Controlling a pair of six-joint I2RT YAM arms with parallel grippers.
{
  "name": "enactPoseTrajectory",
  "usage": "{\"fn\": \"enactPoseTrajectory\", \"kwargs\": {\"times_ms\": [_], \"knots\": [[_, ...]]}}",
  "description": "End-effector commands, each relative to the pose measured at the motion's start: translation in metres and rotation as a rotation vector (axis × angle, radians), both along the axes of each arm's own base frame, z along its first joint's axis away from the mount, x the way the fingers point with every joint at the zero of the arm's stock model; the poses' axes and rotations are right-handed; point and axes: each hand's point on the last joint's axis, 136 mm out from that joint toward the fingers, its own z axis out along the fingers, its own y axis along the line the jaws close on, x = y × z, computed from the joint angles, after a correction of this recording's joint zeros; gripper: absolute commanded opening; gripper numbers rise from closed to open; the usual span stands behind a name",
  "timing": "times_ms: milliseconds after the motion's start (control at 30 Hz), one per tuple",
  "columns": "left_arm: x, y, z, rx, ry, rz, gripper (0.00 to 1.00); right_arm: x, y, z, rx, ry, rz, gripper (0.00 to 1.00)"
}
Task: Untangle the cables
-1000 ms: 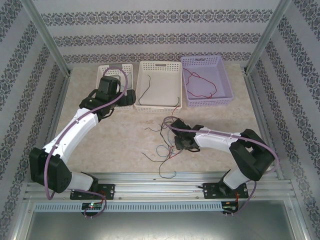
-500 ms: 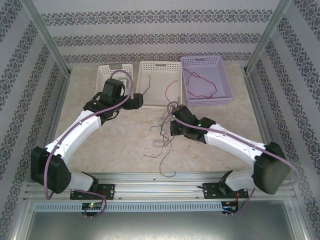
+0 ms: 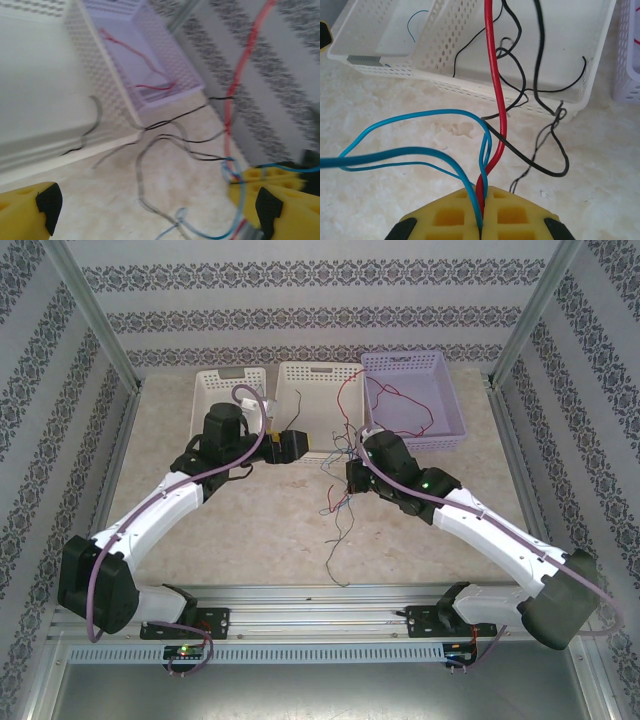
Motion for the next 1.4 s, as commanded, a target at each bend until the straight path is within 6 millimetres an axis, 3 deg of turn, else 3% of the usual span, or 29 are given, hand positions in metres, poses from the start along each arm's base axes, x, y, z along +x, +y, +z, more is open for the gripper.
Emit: {"fn": "enactPoseTrajectory", "kwargs": {"times_ms": [0,200,467,600,933,1067,1200,1233,1367], "knots": [[-0.022,-0.027,0.041,-0.175,-0.076,-0.189,1.00,0.000,0.004,0.018,0.035,-0.016,0.024,0.00],[-0.038,-0.051,0.043,-0.252,-0.044,-0.338,0.99,-0.001,0.007,0.031,0.059,-0.019,0.038,0.00],[-0.058,-0.074,0.017,-0.097,-0.025,-0.409,0.98,-0.005,0.007,0.046,0.082,-0.027,0.049,0.00],[-0.055,-0.073,0.008,-0.047,-0.020,-0.386,0.94,-0.010,0.010,0.047,0.089,-0.013,0.068,0.00],[-0.054,-0.078,-0.001,-0.025,0.001,-0.398,0.49,-0.018,0.010,0.055,0.116,-0.018,0.083,0.00],[-0.055,-0.079,-0.001,-0.023,0.002,-0.403,0.38,-0.020,0.010,0.056,0.119,-0.017,0.091,0.00],[-0.056,-0.077,0.002,-0.019,-0.012,-0.397,0.04,-0.021,0.009,0.051,0.109,-0.010,0.088,0.00],[-0.056,-0.076,0.004,-0.019,-0.018,-0.394,0.00,-0.021,0.007,0.048,0.102,-0.008,0.084,0.00],[-0.057,-0.072,0.013,-0.013,-0.058,-0.373,0.00,-0.021,-0.002,0.029,0.060,0.015,0.057,0.00]]}}
